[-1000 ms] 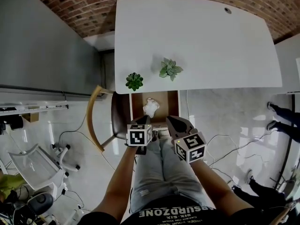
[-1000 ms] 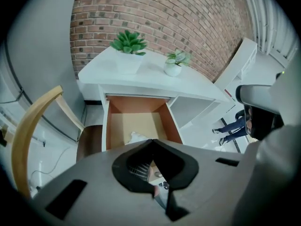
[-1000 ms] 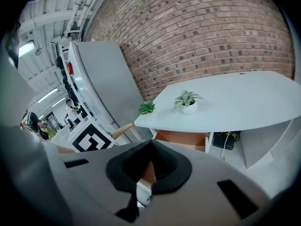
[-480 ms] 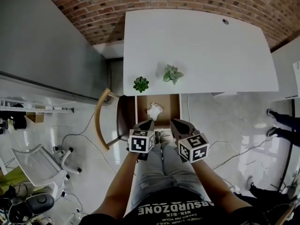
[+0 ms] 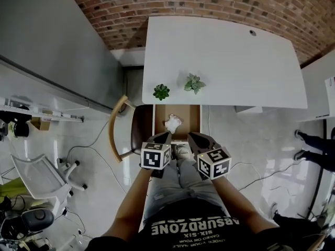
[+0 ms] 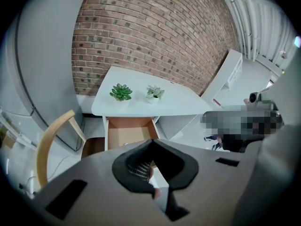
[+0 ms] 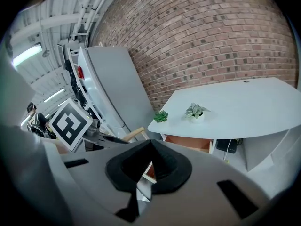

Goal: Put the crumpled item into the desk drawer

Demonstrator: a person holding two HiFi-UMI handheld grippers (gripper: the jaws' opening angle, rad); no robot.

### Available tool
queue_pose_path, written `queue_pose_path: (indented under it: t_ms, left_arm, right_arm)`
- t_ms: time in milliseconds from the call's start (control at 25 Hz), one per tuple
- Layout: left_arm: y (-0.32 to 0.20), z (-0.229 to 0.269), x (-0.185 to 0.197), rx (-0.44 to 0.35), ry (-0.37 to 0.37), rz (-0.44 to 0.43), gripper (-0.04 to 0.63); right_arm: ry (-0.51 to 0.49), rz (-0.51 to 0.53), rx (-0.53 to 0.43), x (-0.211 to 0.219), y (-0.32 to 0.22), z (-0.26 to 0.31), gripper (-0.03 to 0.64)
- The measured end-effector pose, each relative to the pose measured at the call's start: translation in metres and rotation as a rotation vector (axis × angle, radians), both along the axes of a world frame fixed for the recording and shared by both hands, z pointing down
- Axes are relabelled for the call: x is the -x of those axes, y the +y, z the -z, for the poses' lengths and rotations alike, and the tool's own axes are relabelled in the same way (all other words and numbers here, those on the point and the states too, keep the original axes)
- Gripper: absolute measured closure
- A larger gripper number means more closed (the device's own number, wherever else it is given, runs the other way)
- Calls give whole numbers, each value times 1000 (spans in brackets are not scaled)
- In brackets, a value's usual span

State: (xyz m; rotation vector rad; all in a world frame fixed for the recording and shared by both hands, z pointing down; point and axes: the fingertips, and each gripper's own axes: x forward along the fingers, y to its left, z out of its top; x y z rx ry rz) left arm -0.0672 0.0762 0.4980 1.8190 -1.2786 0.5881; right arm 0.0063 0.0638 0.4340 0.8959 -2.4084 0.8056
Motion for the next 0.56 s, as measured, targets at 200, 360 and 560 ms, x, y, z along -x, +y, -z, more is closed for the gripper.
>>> queue_pose_path:
  t_ms: [200,360,560]
  left_arm:
    - [8,11,2,-17,-4,11,589]
    - [12,15,4,-26,2,22,589]
    - [10,24,5,-49,-7,25,589]
  right_arm:
    - [8,12,-14,-3,2,7,619]
    - [9,16,-29,-4,1,13,618]
    - [11,17,-42,-7,2,16,618]
